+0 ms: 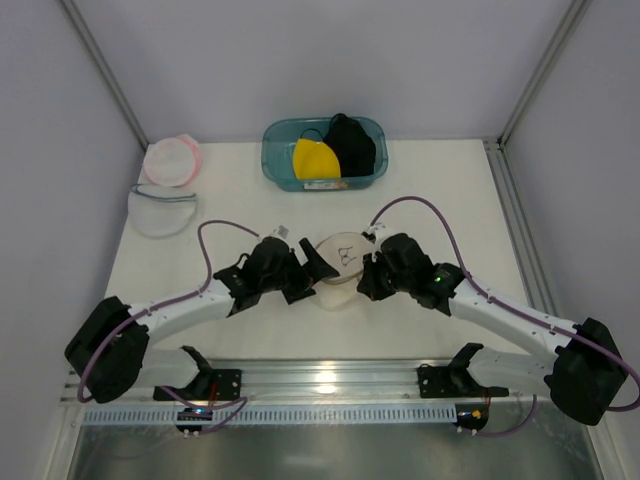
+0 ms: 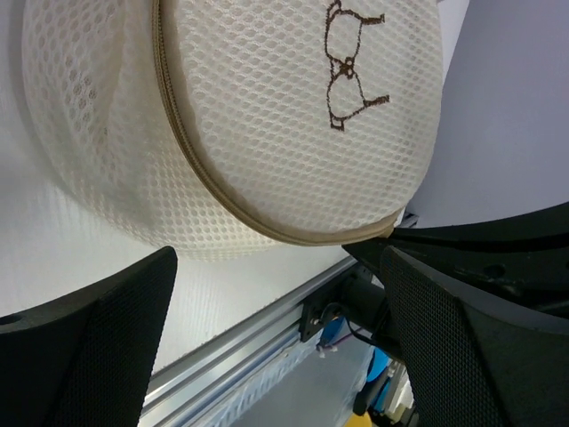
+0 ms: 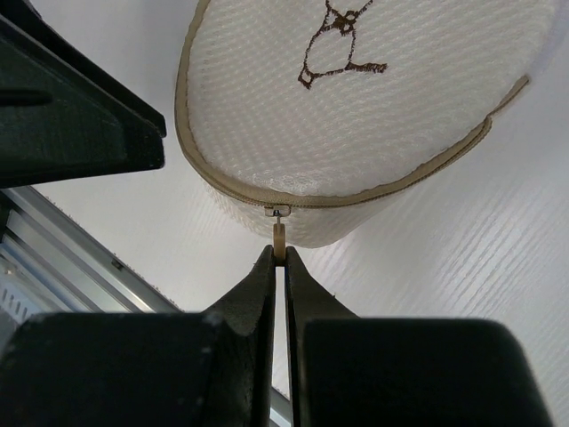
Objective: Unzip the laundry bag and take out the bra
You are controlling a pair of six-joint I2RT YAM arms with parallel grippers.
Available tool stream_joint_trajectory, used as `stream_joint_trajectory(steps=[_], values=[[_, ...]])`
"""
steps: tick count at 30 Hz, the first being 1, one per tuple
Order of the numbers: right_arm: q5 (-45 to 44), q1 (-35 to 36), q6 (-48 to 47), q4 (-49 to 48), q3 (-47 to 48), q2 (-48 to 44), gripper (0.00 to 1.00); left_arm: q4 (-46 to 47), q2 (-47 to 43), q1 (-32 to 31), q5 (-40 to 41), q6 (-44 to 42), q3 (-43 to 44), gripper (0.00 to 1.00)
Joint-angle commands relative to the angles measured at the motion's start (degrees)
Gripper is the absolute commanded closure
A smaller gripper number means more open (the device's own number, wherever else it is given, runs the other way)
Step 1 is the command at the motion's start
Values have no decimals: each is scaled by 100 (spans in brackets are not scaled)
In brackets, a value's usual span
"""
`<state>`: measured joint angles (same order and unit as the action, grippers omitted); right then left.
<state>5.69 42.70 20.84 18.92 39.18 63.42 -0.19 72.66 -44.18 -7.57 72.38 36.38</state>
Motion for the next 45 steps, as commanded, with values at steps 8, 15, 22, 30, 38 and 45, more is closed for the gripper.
stream_joint_trajectory(steps=[8,15,22,30,38,45], values=[[336,46,-159,-73,2,-128,96,1003,898,24,670,-119,553,10],[125,46,-159,138,-7,-321,96,1161,1329,120,599,-215,836,42],[-804,46,-45,656,195,-217,96,1012,1066,191,713,-303,669,99],[-1641,46,113,1096,353,-23,96,695,670,217,933,-418,616,100],[-2106,37,175,1088,353,320,96,722,600,226,793,-365,572,100],[-2863,28,351,1175,643,962,96,748,284,217,792,-304,414,40]])
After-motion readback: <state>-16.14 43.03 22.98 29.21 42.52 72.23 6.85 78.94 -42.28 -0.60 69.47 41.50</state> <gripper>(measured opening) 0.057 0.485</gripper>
